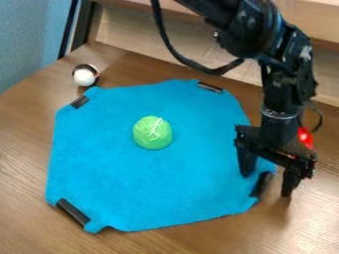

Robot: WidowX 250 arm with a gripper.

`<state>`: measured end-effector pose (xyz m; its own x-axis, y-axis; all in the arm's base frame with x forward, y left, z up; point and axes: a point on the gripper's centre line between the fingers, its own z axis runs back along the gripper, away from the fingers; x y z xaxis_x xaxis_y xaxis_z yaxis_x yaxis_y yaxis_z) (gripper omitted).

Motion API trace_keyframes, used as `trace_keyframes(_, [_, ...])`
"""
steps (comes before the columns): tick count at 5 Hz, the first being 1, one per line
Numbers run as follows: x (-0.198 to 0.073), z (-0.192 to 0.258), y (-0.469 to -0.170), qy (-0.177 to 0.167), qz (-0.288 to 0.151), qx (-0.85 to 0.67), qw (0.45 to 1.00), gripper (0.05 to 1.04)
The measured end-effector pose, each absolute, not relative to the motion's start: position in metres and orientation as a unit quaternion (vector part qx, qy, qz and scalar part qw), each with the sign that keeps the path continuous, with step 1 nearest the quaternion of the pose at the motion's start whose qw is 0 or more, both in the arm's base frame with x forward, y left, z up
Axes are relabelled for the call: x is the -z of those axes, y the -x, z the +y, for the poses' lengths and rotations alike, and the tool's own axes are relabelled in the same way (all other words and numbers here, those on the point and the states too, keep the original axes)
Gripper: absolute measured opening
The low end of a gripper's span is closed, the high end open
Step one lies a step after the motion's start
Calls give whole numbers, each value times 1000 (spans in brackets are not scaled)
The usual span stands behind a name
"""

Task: Fold the cloth from the right to the left

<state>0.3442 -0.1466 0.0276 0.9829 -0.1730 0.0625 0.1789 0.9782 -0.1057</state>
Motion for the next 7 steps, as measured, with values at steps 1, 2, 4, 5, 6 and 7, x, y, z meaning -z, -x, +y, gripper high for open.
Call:
trace_keyframes(1, [-26, -146, -346, 50, -27, 77, 995, 667])
trace_keyframes(2, [-25, -144, -347, 47, -26, 69, 996, 377])
trace_keyframes(4, [-24, -135, -347, 50, -21, 56, 997, 73])
trace_keyframes(5, [-25, -127, -347, 59, -13, 51, 997, 57])
trace_keyframes(6, [-34, -114, -348, 66, -11, 45, 997, 55])
trace_keyframes(7, [-50, -91, -356, 76, -21, 29, 996, 55])
